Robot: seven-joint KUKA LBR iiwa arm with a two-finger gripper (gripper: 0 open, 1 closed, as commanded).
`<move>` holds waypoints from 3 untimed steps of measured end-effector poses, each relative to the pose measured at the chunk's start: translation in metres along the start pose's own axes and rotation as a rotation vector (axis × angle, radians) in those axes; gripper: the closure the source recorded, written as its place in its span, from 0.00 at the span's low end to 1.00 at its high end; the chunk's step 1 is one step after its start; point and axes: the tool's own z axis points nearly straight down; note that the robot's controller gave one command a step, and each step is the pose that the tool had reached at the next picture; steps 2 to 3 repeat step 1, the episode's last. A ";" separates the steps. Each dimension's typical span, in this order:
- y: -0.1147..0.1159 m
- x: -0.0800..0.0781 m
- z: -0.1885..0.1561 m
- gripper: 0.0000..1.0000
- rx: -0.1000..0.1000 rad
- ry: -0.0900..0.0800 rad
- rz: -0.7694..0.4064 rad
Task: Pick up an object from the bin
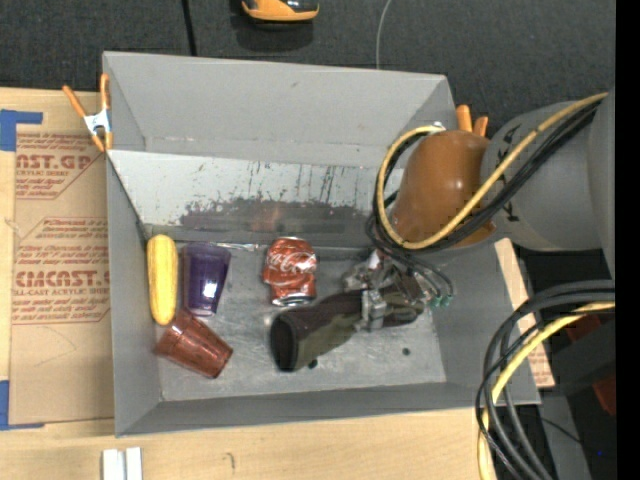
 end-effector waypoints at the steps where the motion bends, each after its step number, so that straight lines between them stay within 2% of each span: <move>1: 0.000 0.000 -0.015 1.00 0.000 0.001 0.000; 3: 0.000 0.000 -0.015 1.00 0.000 0.001 0.000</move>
Offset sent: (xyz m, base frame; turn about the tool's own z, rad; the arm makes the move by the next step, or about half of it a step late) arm 0.0000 0.0000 0.0386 0.0000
